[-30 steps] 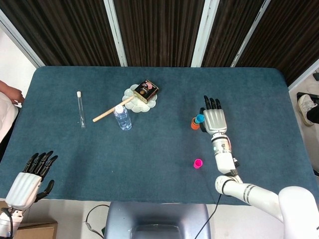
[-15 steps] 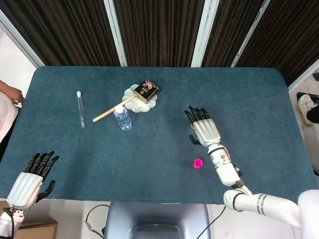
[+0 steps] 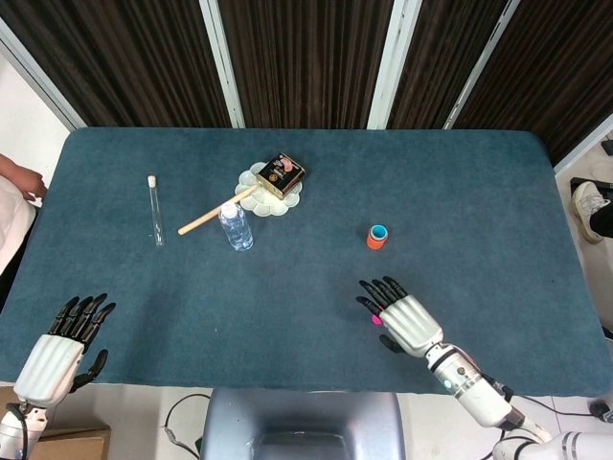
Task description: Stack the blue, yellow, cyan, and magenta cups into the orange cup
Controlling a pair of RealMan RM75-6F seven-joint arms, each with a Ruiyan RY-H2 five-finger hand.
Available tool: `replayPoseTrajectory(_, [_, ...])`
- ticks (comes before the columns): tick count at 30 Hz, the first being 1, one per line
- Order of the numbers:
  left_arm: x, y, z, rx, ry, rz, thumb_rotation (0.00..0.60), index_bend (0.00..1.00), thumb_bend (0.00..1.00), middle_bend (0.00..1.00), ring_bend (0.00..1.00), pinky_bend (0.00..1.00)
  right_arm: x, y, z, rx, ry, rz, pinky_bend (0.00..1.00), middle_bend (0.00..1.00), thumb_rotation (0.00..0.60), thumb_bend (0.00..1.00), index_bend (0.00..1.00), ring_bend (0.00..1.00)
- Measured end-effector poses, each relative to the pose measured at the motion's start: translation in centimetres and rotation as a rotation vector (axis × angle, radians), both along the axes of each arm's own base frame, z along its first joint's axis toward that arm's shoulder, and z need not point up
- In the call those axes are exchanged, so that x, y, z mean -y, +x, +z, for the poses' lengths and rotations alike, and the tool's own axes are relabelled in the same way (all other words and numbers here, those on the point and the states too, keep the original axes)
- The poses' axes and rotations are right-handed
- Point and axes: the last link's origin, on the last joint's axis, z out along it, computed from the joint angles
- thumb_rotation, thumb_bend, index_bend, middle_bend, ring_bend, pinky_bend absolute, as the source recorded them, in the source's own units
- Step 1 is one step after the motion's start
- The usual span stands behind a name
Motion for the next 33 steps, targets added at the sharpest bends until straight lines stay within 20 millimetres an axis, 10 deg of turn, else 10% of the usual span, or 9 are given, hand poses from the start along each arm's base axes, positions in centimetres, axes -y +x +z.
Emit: replayPoseTrajectory(33, [-0.2, -0.1, 0.0, 0.0, -0.001, 0.009, 0.6, 0.0, 0.47, 0.0, 0.0, 0.06, 2.5, -1.2, -2.4, -0.012, -0.054, -0.078, 0.0, 0.03, 0.6, 0.46, 0.6, 0.0])
